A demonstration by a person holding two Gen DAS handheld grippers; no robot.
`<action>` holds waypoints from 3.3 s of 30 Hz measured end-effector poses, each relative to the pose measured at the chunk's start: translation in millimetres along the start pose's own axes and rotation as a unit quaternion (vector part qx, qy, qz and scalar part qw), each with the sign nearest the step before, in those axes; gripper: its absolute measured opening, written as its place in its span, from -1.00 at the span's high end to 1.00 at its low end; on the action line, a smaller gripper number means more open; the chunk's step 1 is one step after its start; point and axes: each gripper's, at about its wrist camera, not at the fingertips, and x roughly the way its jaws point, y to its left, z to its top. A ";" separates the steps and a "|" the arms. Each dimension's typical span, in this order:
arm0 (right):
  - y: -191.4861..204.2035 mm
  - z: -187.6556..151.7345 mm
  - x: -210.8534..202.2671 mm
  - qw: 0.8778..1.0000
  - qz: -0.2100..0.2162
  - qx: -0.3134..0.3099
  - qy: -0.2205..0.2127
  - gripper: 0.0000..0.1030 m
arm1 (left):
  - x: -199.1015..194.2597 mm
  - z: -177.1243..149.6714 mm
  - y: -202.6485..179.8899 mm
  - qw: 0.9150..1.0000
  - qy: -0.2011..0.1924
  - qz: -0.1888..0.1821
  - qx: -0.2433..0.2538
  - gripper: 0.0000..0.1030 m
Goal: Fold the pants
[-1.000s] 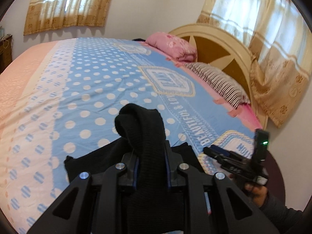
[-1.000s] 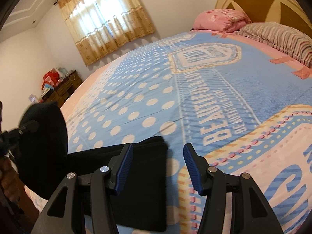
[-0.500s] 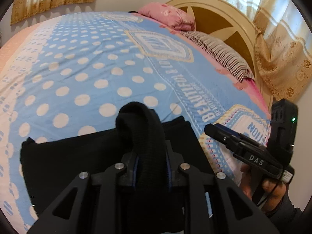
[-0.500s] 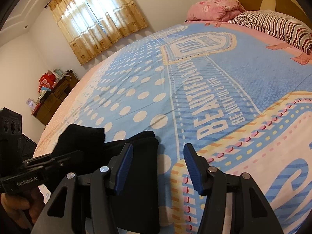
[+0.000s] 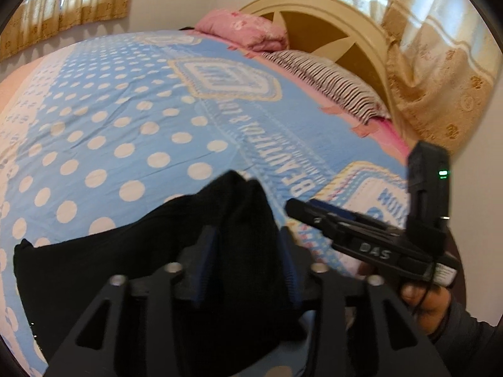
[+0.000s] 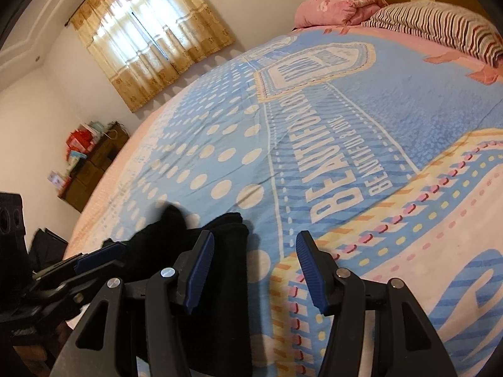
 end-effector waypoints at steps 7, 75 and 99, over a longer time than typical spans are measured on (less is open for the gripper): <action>-9.8 5.1 -8.8 0.998 0.039 0.040 -0.002 -0.22 | -25.5 -5.7 1.2 0.998 -0.040 0.029 0.033 -0.34; 50.8 -58.2 -34.6 0.987 -0.020 -0.141 0.078 0.85 | -40.6 -96.9 113.8 0.981 -0.021 0.187 -0.034 -1.00; 38.5 -38.2 -30.1 0.991 -0.019 -0.119 0.051 -0.06 | -45.9 -95.7 135.9 0.982 -0.027 0.180 -0.051 -1.00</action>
